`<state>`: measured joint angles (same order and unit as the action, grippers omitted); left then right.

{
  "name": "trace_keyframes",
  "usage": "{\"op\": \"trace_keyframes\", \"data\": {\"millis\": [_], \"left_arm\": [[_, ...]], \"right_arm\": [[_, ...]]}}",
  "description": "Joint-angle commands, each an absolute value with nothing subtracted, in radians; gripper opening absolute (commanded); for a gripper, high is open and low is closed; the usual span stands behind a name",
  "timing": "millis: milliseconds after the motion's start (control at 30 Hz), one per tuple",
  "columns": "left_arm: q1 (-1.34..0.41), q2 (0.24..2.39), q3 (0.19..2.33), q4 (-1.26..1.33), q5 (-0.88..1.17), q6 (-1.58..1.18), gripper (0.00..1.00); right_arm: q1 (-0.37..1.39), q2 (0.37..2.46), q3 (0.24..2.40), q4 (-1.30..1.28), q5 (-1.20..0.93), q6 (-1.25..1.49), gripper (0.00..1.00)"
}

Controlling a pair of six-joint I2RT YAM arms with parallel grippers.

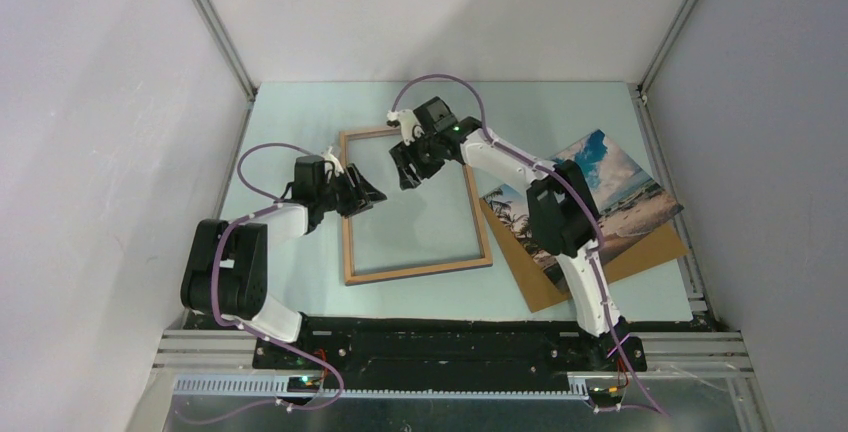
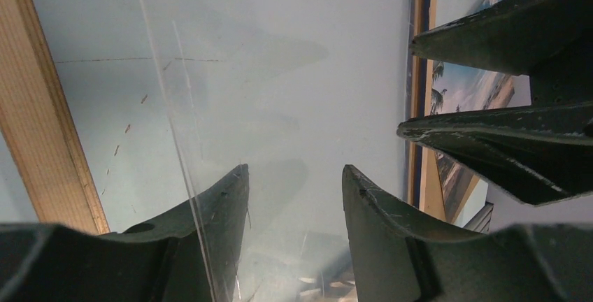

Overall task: Put the photo into the frame
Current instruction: Place the photo frame item in the photo frame.

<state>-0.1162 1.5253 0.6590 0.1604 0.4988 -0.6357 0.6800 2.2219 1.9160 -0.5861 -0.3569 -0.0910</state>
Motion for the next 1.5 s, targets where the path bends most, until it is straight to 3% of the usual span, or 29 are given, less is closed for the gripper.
{"op": "trace_keyframes", "data": {"millis": [0,1033,1467], "left_arm": [[-0.129,1.531,0.704,0.173,0.497,-0.611,0.56],[-0.129,1.517,0.721,0.133,0.487,-0.596,0.61],[-0.128,1.48,0.761,0.015,0.411,-0.531,0.79]], "right_arm": [[0.699,2.263,1.987,-0.618,-0.314,-0.115,0.63],[0.707,2.346,1.978,-0.618,-0.286,-0.092,0.62],[0.695,2.341,1.961,-0.618,-0.286,-0.093,0.62]]}}
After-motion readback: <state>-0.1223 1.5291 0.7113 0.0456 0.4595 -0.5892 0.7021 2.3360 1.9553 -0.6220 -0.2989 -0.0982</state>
